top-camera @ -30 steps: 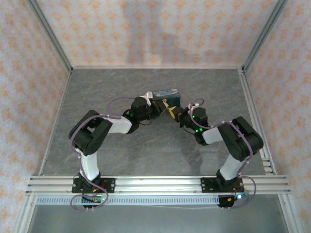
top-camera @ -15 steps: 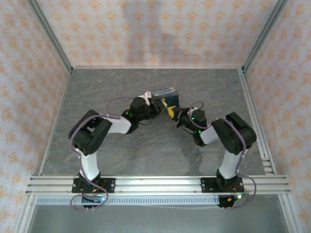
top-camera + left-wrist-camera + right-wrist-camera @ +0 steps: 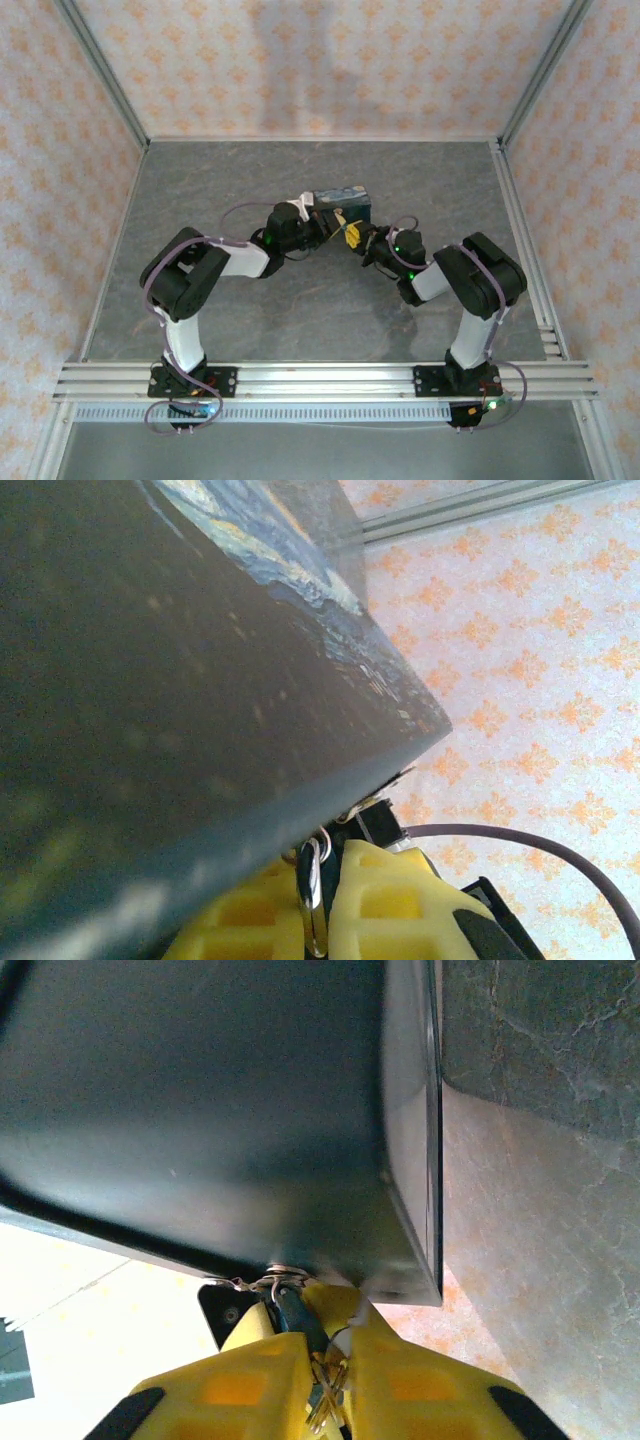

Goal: Unlock a padlock with a key

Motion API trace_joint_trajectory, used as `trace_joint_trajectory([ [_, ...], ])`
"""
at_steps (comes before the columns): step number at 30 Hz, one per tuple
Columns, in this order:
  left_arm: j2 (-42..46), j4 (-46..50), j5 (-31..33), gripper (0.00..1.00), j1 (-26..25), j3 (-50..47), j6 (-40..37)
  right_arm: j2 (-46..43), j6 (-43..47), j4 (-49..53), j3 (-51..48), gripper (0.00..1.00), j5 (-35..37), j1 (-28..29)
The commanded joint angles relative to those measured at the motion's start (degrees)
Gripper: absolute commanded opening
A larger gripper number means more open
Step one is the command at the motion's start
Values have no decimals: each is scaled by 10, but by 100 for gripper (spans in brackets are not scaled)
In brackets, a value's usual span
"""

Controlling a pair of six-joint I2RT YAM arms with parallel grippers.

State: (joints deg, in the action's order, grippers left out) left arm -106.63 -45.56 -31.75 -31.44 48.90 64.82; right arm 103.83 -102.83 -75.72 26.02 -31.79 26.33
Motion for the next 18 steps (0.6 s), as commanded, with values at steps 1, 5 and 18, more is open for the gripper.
trace_joint_trajectory([
  [1,35,-11,-102,0,-28,-5,-24,10,15,-48,-6,26,-2,-3],
  [5,39,7,-94,0,-22,-5,-32,6,38,-46,-32,29,-13,-13],
  [18,36,38,-83,0,-14,-8,-48,-117,203,130,-81,37,-64,-40],
])
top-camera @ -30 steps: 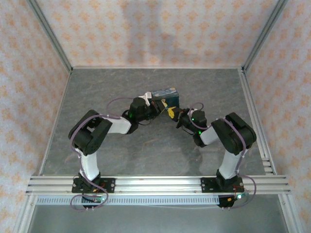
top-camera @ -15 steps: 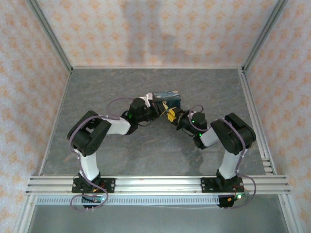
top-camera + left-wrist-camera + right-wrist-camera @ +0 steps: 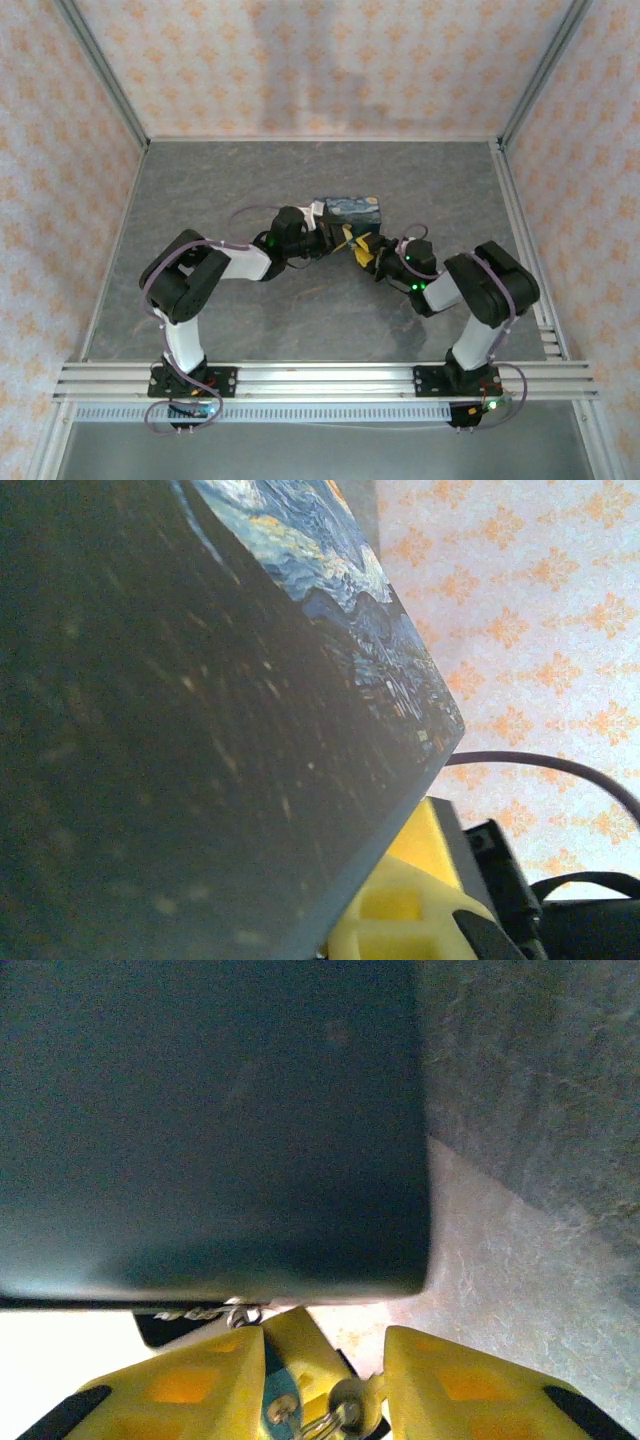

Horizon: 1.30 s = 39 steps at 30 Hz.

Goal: Unlock a padlock with a key

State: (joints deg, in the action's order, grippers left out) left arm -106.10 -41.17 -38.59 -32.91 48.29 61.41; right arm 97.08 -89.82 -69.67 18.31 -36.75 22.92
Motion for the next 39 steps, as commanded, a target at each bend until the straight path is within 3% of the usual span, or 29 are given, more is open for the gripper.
trace_joint_trajectory([
  [1,31,-5,-14,0,2,-3,-15,-76,97,113,-4,38,-12,-7],
  [5,32,3,-13,0,3,-2,-19,-202,220,330,22,37,8,-7],
  [8,30,2,-14,0,2,-1,-19,-312,352,578,76,34,66,-4],
  [11,28,2,-14,0,3,0,-19,-371,426,694,118,30,97,-3],
  [15,24,1,-16,0,3,4,-17,-372,496,764,167,27,110,9],
  [19,25,7,-16,0,3,4,-18,-356,596,837,223,30,189,61],
  [25,26,9,-18,0,3,6,-18,-315,693,884,278,29,208,88],
  [39,25,11,-28,0,3,12,-12,-214,770,867,317,37,229,121],
])
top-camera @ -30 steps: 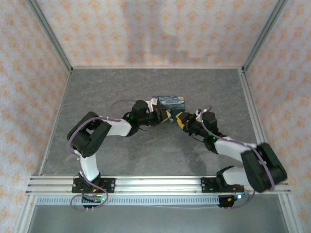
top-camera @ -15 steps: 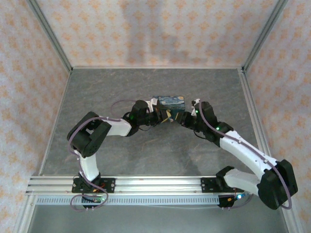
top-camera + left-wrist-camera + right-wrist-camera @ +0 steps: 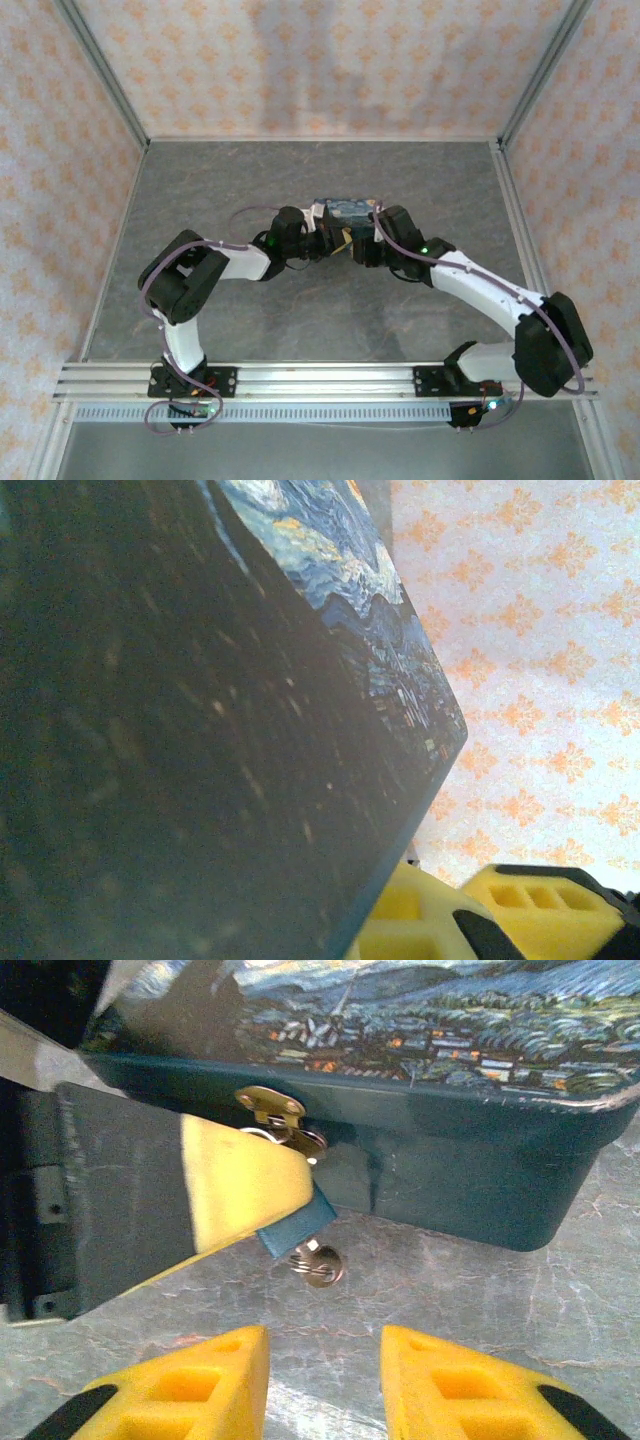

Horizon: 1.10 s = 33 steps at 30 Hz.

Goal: Unlock a padlock with a key

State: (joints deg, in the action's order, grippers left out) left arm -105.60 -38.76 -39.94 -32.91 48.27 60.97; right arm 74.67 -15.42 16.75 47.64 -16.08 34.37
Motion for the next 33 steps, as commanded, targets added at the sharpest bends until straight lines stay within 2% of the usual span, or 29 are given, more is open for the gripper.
trace_joint_trajectory([
  [1,19,-15,-15,0,4,12,-8,16,29,2,26,37,29,8],
  [7,16,-17,-18,0,4,15,-5,45,47,-1,43,39,38,12],
  [19,16,-22,-21,0,5,15,-1,95,66,1,69,35,30,16],
  [33,15,-28,-23,0,9,12,4,73,73,-31,37,36,8,20],
])
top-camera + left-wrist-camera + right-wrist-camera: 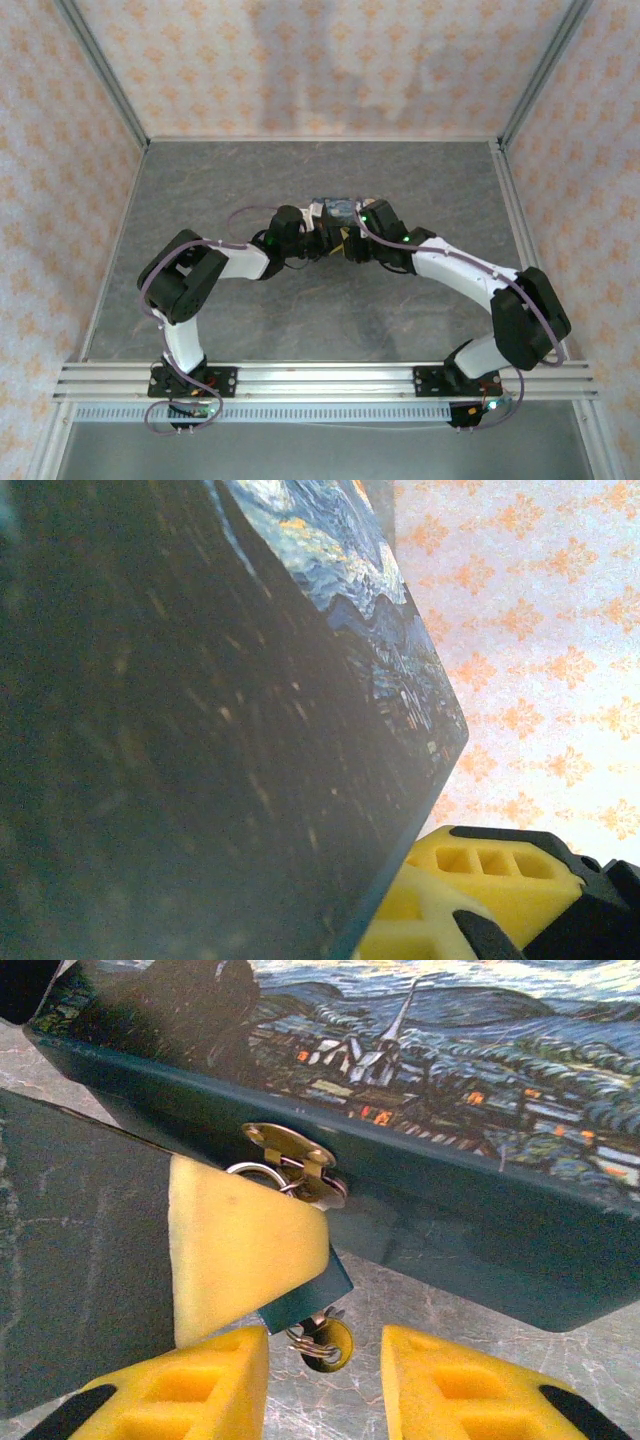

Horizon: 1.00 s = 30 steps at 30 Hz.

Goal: Unlock a padlock with a key

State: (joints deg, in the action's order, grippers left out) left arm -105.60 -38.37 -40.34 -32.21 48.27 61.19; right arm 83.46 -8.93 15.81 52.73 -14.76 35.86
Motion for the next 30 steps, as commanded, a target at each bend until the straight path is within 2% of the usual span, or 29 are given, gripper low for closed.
trace_joint_trajectory([
  [1,15,-31,-19,0,2,12,2,-22,8,-22,-17,36,-5,5],
  [15,18,-33,-23,0,4,11,4,-9,30,-28,-19,36,-3,8],
  [21,18,-36,-24,0,7,11,6,1,38,-33,-23,42,-9,9],
  [26,16,-39,-26,0,8,12,9,2,42,-53,-35,36,-13,9],
  [30,15,-42,-28,0,8,12,12,7,48,-64,-36,35,-16,10],
])
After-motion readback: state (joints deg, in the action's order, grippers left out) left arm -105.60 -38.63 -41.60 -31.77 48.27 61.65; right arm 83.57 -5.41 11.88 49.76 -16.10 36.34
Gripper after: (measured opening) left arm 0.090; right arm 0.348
